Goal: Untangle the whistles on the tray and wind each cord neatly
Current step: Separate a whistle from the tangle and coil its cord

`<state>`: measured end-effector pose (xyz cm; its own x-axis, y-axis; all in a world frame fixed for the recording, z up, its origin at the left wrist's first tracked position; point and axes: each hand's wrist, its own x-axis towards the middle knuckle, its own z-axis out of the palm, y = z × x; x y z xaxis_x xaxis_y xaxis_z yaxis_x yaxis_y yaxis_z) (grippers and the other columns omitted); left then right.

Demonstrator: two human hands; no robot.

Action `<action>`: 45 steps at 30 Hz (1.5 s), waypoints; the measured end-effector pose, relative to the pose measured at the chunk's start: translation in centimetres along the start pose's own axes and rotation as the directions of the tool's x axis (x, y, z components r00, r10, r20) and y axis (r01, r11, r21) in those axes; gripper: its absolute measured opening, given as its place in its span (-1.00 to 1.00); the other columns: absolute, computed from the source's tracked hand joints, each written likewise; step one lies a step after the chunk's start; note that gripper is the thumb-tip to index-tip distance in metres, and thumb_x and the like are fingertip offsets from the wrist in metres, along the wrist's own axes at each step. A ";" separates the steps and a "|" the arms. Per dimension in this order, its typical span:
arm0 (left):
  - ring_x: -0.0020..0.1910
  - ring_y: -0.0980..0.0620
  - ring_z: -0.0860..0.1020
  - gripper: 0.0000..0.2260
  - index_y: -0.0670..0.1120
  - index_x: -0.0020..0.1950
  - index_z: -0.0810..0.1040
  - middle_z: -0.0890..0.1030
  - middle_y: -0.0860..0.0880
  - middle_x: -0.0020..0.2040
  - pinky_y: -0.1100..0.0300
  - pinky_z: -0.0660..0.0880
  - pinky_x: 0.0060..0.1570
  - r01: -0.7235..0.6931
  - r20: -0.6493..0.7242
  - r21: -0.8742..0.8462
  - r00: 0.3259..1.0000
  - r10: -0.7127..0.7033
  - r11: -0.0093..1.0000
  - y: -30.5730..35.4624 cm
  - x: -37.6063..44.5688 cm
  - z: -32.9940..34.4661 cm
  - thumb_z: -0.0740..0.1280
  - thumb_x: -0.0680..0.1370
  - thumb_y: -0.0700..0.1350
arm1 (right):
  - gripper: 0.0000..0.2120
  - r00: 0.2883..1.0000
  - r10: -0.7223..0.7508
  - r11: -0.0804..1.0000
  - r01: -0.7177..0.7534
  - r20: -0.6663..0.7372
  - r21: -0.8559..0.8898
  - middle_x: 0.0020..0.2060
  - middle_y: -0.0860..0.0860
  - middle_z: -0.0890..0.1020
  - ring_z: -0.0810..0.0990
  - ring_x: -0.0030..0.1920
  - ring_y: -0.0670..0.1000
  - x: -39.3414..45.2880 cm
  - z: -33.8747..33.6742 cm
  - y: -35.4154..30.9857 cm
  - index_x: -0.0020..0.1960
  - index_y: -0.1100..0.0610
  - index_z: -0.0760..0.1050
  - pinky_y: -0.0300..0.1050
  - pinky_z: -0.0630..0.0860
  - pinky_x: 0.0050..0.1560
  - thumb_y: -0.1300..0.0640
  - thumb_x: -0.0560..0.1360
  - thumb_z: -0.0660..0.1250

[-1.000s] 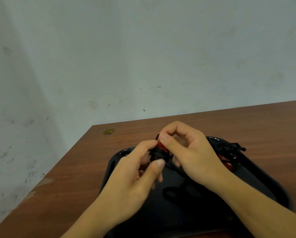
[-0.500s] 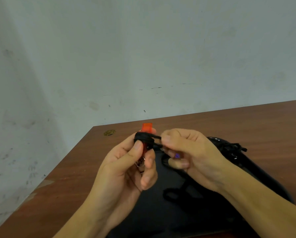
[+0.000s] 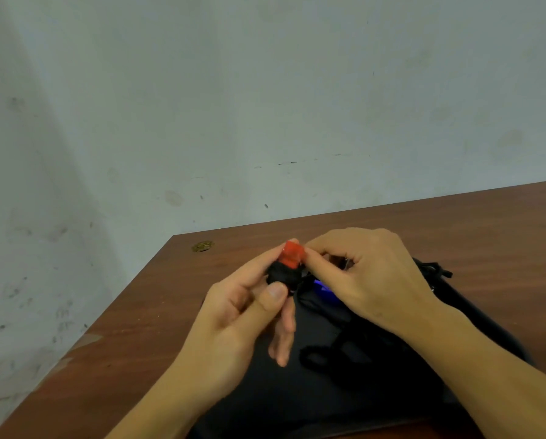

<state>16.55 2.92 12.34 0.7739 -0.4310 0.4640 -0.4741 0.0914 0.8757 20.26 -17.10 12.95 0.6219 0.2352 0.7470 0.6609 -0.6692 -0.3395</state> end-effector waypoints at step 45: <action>-0.55 -0.15 0.51 -0.51 0.32 0.39 0.39 0.54 -0.09 -0.38 0.03 0.53 -0.39 0.117 -0.156 0.305 0.985 -0.071 0.945 -1.1 -0.1 0.8 0.20 0.66 -0.26 | -0.88 0.978 -0.149 0.989 0.149 -0.148 -0.011 -0.14 -0.16 0.69 0.67 -0.17 -0.18 -0.3 1.2 -0.7 0.06 0.00 0.52 -0.13 0.63 -0.19 0.05 0.54 0.40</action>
<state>16.67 2.10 11.23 0.8618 -0.2911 0.4155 -0.4858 -0.2378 0.8411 20.10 -15.88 12.29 0.4469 0.2254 0.8658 0.7416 -0.6346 -0.2176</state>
